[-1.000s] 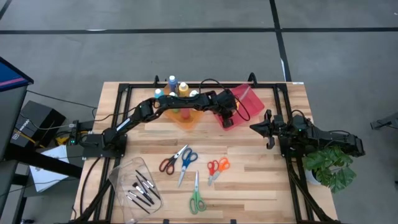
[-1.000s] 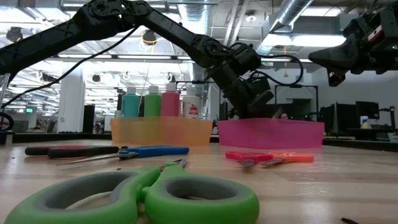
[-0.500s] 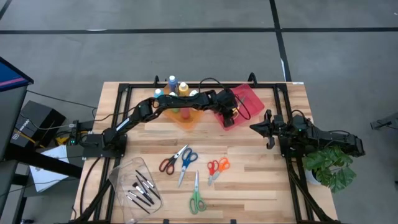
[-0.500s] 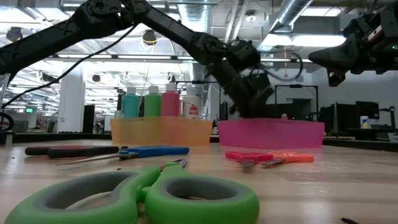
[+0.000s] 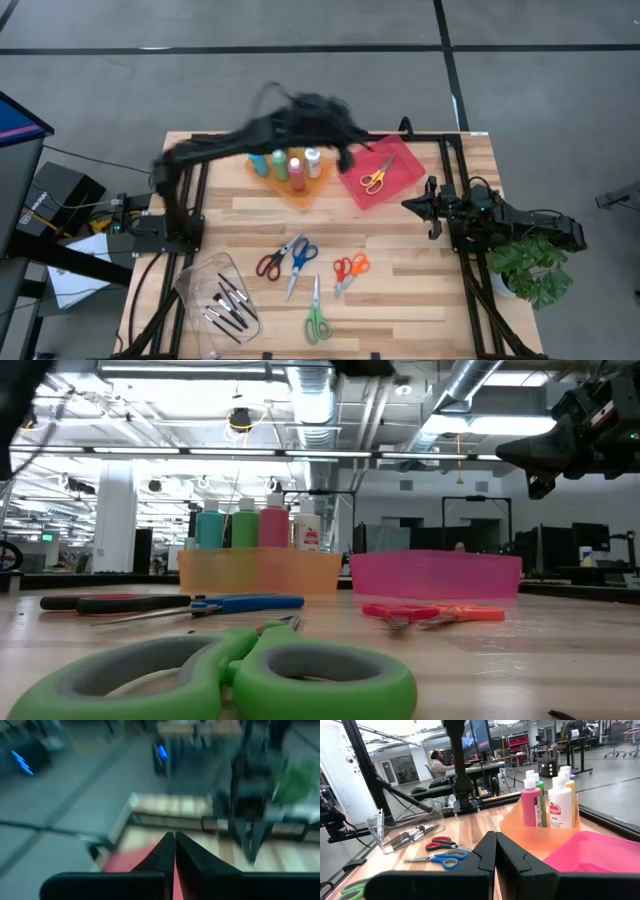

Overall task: Pick & Place Paint Supplies
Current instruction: Put the blue scissors into the pink bin

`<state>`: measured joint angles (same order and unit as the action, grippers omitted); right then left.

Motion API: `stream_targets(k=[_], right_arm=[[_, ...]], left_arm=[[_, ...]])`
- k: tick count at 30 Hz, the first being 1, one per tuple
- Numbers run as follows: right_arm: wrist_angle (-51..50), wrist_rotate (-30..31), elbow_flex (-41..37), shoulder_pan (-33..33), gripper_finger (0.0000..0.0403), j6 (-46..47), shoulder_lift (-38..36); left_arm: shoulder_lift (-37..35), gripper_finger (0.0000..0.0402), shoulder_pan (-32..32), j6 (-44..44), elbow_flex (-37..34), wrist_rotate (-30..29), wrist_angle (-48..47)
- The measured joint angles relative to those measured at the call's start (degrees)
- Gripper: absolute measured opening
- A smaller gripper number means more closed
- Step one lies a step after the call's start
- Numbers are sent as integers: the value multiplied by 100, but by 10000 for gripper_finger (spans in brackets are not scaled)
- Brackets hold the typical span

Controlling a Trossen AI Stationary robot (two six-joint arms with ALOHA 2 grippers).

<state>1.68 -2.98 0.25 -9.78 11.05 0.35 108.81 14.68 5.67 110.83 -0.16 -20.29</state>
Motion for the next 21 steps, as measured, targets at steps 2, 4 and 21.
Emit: stream_targets(k=[2,4,21], right_arm=[[0,2,1,0,0,0,0],[2,2,2,0,0,0,1],[0,2,2,2,0,-206,-1]], left_arm=[[-799,3,4,9,-478,-155,253],[-1634,1,9,12,-1031,-248,522],[-7298,0,-112,-207,-6392,-1103,2431]])
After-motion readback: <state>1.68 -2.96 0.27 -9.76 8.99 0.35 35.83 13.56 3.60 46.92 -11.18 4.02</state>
